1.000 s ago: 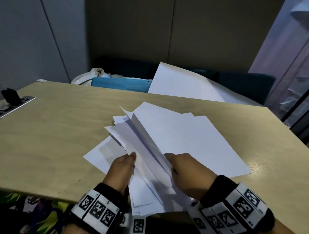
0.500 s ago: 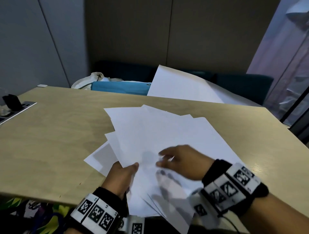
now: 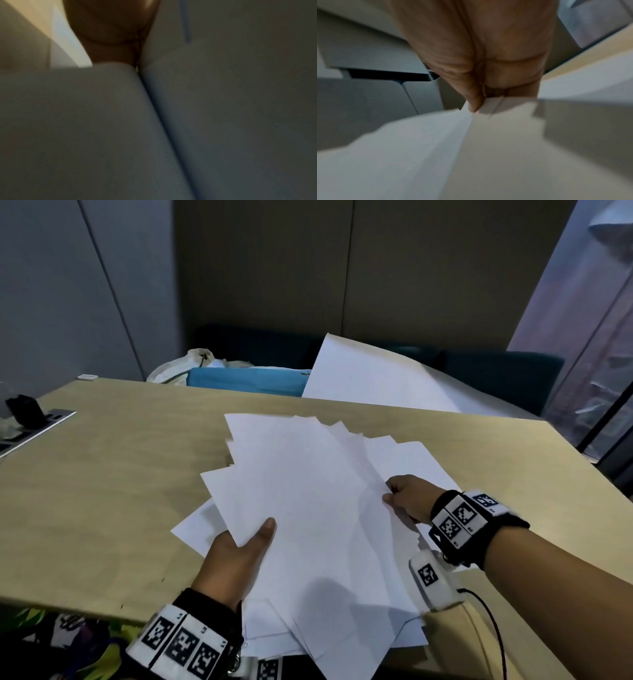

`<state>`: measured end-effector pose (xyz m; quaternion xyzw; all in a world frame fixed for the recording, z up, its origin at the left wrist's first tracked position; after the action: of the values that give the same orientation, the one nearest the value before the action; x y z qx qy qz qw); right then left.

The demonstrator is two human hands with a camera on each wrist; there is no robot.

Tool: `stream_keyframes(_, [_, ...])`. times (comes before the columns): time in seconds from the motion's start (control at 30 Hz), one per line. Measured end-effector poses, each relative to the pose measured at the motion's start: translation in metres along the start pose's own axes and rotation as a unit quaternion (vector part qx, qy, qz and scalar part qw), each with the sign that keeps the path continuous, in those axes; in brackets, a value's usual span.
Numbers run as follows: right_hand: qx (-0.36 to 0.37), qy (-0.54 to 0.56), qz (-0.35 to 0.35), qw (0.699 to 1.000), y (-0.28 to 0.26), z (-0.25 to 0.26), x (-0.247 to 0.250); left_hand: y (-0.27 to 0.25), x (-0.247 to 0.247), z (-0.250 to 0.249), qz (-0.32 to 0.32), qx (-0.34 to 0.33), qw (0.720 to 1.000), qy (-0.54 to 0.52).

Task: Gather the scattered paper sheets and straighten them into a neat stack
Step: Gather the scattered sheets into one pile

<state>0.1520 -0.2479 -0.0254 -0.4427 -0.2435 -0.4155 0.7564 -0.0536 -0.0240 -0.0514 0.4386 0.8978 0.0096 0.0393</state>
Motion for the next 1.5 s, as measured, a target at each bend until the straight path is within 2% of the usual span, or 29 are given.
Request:
stream_keyframes(0.1, [0.002,0.068,0.04,0.997,-0.002,-0.002,-0.008,-0.002,-0.001,0.002,0.014,0.02,0.999,0.023])
stream_keyframes(0.2, [0.014,0.119,0.039,0.992,-0.005,-0.001,-0.005,-0.002,-0.001,-0.005,0.021,0.004,0.998,0.052])
stream_keyframes(0.33, [0.019,0.209,0.09,0.974,-0.01,-0.003,-0.003,-0.001,0.001,0.0,0.024,0.013,0.999,0.037])
stream_keyframes(0.4, [0.023,0.224,0.092,0.97,-0.015,-0.001,0.0,-0.001,0.001,0.007,0.03,0.026,0.999,0.016])
stream_keyframes(0.47, [0.006,0.182,0.072,0.981,-0.018,-0.003,0.001,-0.001,0.0,0.014,0.037,0.041,0.998,0.007])
stream_keyframes(0.53, [-0.015,0.072,0.051,0.996,-0.018,-0.005,-0.006,0.0,0.002,0.019,0.034,0.046,0.998,0.02])
stream_keyframes(0.6, [-0.032,-0.016,0.03,0.999,-0.016,-0.008,-0.013,0.002,0.004,0.015,0.023,0.033,0.998,0.048])
stream_keyframes(0.7, [-0.03,-0.094,0.029,0.995,-0.018,-0.004,-0.026,0.0,0.004,0.009,0.012,0.028,0.996,0.085])
stream_keyframes(0.8, [-0.024,-0.189,0.049,0.98,-0.03,0.003,-0.041,-0.002,-0.005,0.001,0.026,-0.012,0.996,0.08])
stream_keyframes(0.87, [-0.03,-0.231,0.063,0.97,-0.036,0.003,-0.05,-0.003,-0.004,-0.003,-0.001,-0.02,0.997,0.079])
stream_keyframes(0.93, [-0.03,-0.247,0.073,0.966,-0.043,0.005,-0.053,-0.002,-0.001,-0.002,-0.027,0.003,0.998,0.062])
stream_keyframes(1.0, [-0.037,-0.228,0.101,0.968,-0.045,0.002,-0.052,-0.002,0.001,-0.001,-0.018,0.032,0.997,0.075])
stream_keyframes(1.07, [-0.069,-0.127,0.098,0.985,-0.04,-0.005,-0.034,-0.004,0.002,0.008,0.008,0.076,0.992,0.098])
stream_keyframes(1.13, [-0.122,-0.071,0.06,0.988,-0.03,-0.02,-0.002,-0.005,0.001,0.017,0.02,0.092,0.994,0.055])
stream_keyframes(1.2, [-0.157,-0.174,-0.012,0.972,-0.017,-0.037,0.038,-0.004,-0.004,0.024,0.055,0.081,0.995,-0.002])
stream_keyframes(1.27, [-0.198,-0.228,-0.058,0.952,0.002,-0.067,0.072,-0.002,-0.002,0.034,0.071,0.072,0.995,0.019])
stream_keyframes(1.37, [-0.237,-0.214,-0.073,0.945,0.019,-0.098,0.087,0.0,0.001,0.037,0.056,0.054,0.996,0.044])
stream_keyframes(1.5, [-0.238,-0.208,-0.065,0.946,0.014,-0.089,0.075,-0.002,0.0,0.03,0.045,0.046,0.997,0.05])
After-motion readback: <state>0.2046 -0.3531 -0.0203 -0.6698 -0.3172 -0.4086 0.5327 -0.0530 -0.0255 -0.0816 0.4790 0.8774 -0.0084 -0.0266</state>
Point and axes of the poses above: each hand's wrist, its own y-axis towards the middle knuckle, its own x-axis out of the back of the hand, z = x × y, the point moved 10 cm from there along y, towards the middle knuckle, and after that the axes turned 13 degrees about -x, right-handed, at the moved point
